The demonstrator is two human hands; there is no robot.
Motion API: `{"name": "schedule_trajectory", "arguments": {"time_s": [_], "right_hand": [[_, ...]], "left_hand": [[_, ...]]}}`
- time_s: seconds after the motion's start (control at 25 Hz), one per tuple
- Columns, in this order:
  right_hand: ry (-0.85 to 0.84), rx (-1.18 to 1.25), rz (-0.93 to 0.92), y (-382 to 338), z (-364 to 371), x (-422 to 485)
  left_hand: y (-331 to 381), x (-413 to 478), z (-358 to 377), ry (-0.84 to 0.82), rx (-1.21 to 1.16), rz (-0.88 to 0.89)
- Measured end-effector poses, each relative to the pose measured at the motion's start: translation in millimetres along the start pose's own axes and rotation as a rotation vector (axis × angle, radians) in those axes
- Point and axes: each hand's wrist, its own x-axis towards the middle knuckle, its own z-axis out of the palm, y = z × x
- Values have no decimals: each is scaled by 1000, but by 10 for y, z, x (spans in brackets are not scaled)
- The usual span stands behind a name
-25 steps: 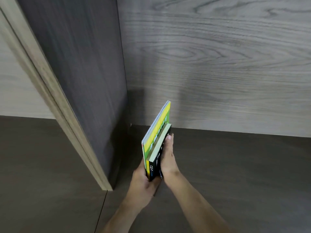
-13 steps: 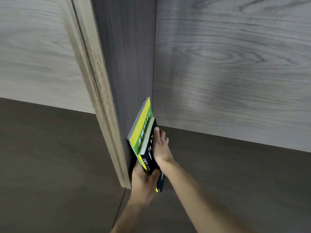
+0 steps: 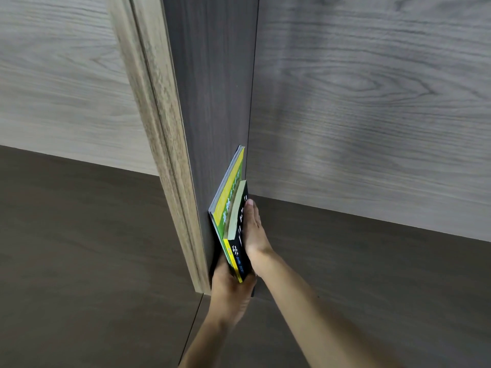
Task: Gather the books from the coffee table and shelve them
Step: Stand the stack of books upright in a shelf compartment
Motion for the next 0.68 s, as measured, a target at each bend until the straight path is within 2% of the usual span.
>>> {"name": "schedule_trajectory", "arguments": {"time_s": [0.2,0.44,0.52,0.68], "right_hand": [[-23,50,43,56,31,39],[-19,65,7,154,-21,36],[-17,60,26,128,-37,17],[-55,47,25,75,-105,-73]], "left_hand": [[-19,2,-2,-19,48,34],[-114,-4,-67,-39,106,20],[-61,-73,-82,-79,55,-14],[104,-264,-121,-36,-103,-109]]}}
